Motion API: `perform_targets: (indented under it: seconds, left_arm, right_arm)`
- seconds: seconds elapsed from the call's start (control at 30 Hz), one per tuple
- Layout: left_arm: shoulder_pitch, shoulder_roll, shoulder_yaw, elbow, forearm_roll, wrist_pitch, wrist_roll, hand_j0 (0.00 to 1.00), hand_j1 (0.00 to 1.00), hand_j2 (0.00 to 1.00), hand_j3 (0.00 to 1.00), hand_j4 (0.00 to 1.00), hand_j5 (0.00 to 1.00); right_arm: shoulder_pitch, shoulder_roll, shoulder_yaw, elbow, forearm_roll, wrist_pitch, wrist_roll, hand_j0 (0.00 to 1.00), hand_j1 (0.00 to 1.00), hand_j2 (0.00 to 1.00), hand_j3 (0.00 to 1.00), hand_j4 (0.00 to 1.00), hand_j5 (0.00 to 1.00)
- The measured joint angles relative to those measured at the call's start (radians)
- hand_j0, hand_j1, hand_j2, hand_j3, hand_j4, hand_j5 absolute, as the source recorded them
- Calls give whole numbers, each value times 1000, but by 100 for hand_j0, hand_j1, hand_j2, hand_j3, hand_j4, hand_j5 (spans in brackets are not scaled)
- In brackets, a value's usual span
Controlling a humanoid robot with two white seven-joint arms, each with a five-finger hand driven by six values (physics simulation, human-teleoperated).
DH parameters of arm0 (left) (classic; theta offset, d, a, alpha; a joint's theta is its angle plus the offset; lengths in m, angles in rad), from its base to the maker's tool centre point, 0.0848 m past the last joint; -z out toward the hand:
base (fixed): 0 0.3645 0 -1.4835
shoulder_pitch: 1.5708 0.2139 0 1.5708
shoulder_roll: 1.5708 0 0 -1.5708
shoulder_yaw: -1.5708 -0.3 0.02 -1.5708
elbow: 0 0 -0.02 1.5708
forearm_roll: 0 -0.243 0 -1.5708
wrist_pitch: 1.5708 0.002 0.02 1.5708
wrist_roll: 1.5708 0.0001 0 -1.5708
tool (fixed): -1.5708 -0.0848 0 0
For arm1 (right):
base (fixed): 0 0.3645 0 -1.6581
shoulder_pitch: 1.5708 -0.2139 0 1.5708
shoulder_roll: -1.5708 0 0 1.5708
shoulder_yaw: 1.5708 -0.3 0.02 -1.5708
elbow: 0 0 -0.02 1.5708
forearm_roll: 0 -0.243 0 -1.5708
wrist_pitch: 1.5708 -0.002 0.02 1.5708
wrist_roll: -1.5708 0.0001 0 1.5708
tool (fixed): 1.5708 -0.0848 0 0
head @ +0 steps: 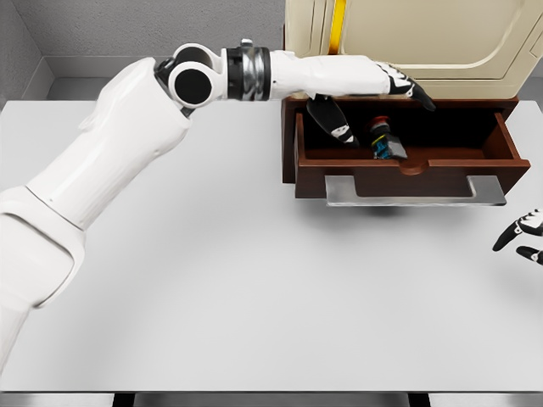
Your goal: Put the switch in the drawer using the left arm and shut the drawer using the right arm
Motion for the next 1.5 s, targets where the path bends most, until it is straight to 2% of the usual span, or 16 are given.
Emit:
perform_targets:
  seconds: [0.13, 0.2, 0.27, 0.37, 0.43, 0.53, 0.57, 0.67, 0.83, 0.87, 0.9, 0.93, 1.1, 1.27, 1.37, 1.5]
  left_arm:
    - [-2, 3, 1, -4, 19, 0, 0, 100, 100, 100, 100, 100, 100]
    - [-14, 21, -1, -34, 38, 0, 0, 100, 100, 100, 100, 100, 100]
    - [-12, 85, -3, -124, 85, 0, 0, 100, 100, 100, 100, 100, 100]
    - [3, 285, -7, -352, 176, 0, 1, 100, 100, 100, 100, 100, 100]
    - [47, 409, -10, -466, 207, 0, 18, 100, 100, 100, 100, 100, 100]
    - [115, 516, -11, -545, 225, 0, 32, 100, 100, 100, 100, 100, 100]
    - [195, 537, 1, -570, 222, -2, 30, 100, 100, 100, 100, 100, 100]
    - [213, 596, 35, -627, 224, -1, 28, 100, 100, 100, 100, 100, 100]
    - [213, 659, 27, -653, 216, 0, 27, 100, 100, 100, 100, 100, 100]
    - [210, 663, 24, -653, 207, 0, 27, 100, 100, 100, 100, 100, 100]
    - [204, 666, 20, -653, 197, 0, 27, 100, 100, 100, 100, 100, 100]
    - [202, 669, 17, -653, 189, 0, 28, 100, 100, 100, 100, 100, 100]
    - [192, 721, 1, -647, 171, 0, 30, 100, 100, 100, 100, 100, 100]
    - [161, 716, -56, -625, 168, 0, 33, 100, 100, 100, 100, 100, 100]
    - [169, 715, -63, -622, 167, 0, 33, 100, 100, 100, 100, 100, 100]
    - [176, 715, -51, -618, 167, 0, 33, 100, 100, 100, 100, 100, 100]
  right_arm:
    - [0, 0, 1, 0, 1, 0, 0, 52, 52, 52, 52, 52, 52]
    - [0, 0, 1, 0, 1, 0, 0, 52, 52, 52, 52, 52, 52]
    - [0, 0, 2, 0, 1, 0, 0, 52, 52, 52, 52, 52, 52]
    - [-9, -2, 12, 0, 0, 0, 0, 50, 50, 50, 50, 50, 50]
    - [-20, -4, 28, 0, 0, 0, 0, 50, 50, 50, 50, 50, 50]
    - [-20, -6, 41, 0, 1, 0, 0, 50, 50, 50, 50, 50, 50]
    - [-21, -8, 44, 0, 2, 0, 0, 50, 50, 50, 50, 50, 50]
    - [-51, -11, 54, 0, 3, 0, 0, 50, 50, 50, 50, 50, 50]
    - [-104, -12, 72, 0, 4, 0, 0, 50, 50, 50, 50, 50, 50]
    - [-127, -13, 84, 2, 6, 7, 1, 50, 50, 50, 50, 50, 50]
    - [-150, -12, 109, 3, 63, -21, 13, 50, 50, 50, 50, 50, 50]
    - [-158, -13, 125, 3, 43, -10, 3, 50, 50, 50, 50, 50, 50]
    - [-172, -12, 168, 1, 15, 1, -2, 50, 50, 50, 50, 50, 50]
    - [-172, -13, 174, 3, 9, 7, -11, 50, 50, 50, 50, 50, 50]
    - [-153, -11, 136, 11, -14, 4, -6, 51, 51, 51, 51, 51, 51]
    - [-152, -3, 53, 107, -90, 1, -1, 51, 51, 51, 51, 51, 51]
